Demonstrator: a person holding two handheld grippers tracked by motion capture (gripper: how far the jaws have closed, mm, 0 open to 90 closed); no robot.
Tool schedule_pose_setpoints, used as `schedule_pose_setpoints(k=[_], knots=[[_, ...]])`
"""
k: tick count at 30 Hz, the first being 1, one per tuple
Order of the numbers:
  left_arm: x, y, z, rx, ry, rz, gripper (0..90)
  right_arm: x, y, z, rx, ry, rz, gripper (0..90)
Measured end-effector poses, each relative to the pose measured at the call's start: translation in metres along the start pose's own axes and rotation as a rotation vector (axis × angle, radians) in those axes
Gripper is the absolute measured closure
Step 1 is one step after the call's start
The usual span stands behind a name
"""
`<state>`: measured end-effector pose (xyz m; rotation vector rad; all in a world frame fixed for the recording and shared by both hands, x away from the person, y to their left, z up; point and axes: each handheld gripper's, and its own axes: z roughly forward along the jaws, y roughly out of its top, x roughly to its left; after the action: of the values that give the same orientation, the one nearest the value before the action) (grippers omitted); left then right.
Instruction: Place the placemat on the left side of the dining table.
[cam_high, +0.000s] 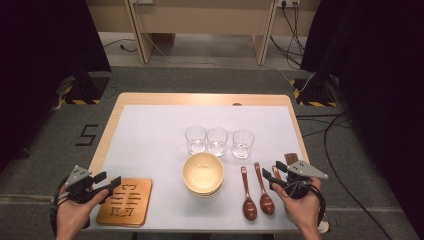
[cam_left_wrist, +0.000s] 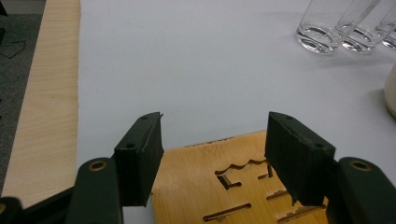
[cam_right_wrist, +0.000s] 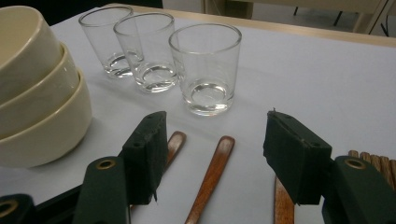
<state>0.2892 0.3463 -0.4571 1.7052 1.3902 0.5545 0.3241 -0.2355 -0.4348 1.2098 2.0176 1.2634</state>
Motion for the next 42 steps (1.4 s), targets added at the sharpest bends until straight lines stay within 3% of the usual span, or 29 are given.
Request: schedule_pose_setpoints(k=[14,28,42], knots=[[0.000,0.002,-0.004,-0.006,-0.005,-0.001,35.7,0.025,0.025,0.008,-0.034,0.067,-0.065,41.1],[-0.002,0.002,-0.003,-0.001,-0.013,-0.006,35.1,0.068,0.055,0.027,-0.045,0.174,-0.148,41.1],[-0.004,0.002,-0.002,0.001,-0.016,-0.002,34.7,0.107,0.067,0.046,-0.051,0.252,-0.199,41.7]])
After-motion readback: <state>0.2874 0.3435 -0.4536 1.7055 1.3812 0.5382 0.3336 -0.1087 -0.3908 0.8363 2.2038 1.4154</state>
